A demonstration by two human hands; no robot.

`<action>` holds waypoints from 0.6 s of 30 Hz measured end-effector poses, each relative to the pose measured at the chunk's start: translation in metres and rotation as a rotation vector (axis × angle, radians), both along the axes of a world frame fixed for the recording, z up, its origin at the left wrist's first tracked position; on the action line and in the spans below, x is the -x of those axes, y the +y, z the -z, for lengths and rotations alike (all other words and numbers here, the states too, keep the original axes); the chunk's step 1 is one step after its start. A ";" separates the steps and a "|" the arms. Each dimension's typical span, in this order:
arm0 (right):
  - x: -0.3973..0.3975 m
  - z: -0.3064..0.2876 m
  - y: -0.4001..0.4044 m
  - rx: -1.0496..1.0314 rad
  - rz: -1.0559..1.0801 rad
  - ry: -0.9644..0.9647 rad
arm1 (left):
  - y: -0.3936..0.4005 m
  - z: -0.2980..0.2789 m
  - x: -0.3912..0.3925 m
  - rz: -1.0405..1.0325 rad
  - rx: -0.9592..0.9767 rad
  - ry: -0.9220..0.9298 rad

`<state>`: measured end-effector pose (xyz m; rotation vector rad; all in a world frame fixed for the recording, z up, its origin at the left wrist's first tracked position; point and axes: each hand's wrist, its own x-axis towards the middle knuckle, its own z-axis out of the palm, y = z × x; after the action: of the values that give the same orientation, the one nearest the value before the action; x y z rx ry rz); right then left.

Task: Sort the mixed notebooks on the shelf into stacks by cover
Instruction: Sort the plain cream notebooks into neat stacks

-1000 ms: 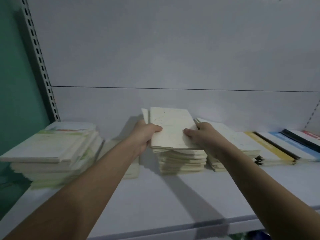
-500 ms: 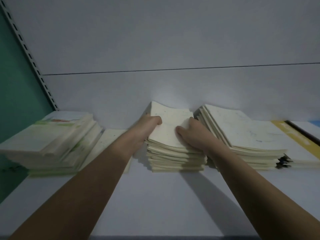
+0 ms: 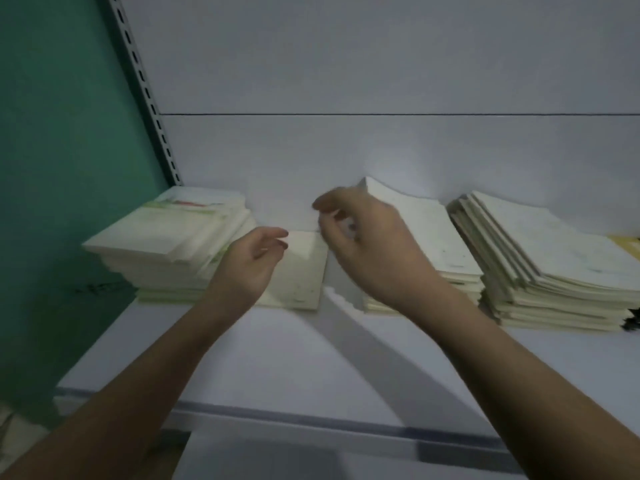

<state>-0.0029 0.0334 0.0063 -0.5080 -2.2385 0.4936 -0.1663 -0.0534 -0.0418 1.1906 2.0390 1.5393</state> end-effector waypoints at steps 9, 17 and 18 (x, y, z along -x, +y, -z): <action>0.113 0.098 -0.019 0.055 0.075 -0.727 | -0.095 0.048 0.093 0.089 0.104 0.024; 0.106 0.087 -0.051 0.235 0.164 -0.575 | -0.105 0.042 0.098 0.254 0.099 -0.507; 0.100 0.082 -0.057 0.264 0.167 -0.465 | -0.101 0.038 0.095 0.304 0.115 -0.693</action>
<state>-0.1027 -0.0236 -0.0761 -1.0256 -2.5488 0.6379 -0.2608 -0.1545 -0.0796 0.7308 1.3971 1.3994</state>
